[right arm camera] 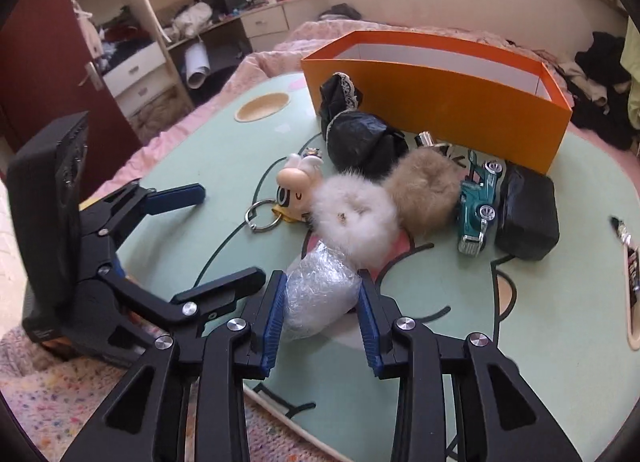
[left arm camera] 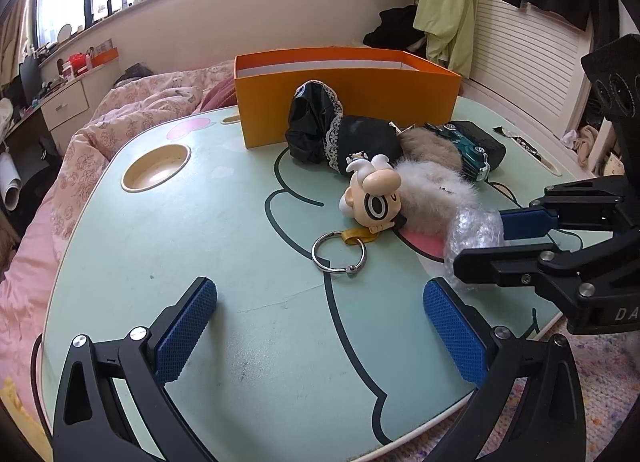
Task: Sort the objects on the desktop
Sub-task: 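Grasp the clear plastic-wrapped item with the right tool, then lift the plastic item with the right tool while the left tool grasps the figurine keychain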
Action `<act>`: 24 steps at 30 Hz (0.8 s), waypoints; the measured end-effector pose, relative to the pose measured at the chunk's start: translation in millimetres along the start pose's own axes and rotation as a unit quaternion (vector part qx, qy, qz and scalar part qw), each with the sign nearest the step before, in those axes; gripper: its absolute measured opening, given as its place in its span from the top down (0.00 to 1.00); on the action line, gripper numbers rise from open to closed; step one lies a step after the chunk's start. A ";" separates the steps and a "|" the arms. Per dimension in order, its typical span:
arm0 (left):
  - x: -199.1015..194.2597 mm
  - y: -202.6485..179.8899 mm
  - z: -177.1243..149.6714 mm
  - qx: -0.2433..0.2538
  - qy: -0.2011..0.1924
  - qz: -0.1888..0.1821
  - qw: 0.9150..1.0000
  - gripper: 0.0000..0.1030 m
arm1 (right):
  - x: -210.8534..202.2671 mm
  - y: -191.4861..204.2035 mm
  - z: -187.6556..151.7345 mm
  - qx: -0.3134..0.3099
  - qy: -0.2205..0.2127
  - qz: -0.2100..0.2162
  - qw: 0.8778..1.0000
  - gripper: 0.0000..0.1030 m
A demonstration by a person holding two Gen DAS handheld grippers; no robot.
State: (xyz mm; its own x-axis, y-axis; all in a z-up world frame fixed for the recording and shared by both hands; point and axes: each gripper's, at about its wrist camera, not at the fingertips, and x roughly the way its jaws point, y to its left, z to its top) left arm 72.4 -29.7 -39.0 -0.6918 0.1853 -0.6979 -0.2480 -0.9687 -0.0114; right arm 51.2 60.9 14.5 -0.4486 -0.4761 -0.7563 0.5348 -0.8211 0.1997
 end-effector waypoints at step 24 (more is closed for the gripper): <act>-9.6 -1.6 13.2 0.000 0.001 0.001 1.000 0.00 | -43.2 -59.7 -44.2 0.083 -0.092 -0.145 0.982 0.23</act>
State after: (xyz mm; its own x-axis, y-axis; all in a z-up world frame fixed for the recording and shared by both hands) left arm 70.5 -27.8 -22.8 -0.6911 0.1838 -0.6989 -0.2473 -0.9689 -0.0102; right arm 70.4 144.4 7.7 -0.6946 -0.2503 -0.6744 0.2473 -0.9635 0.1029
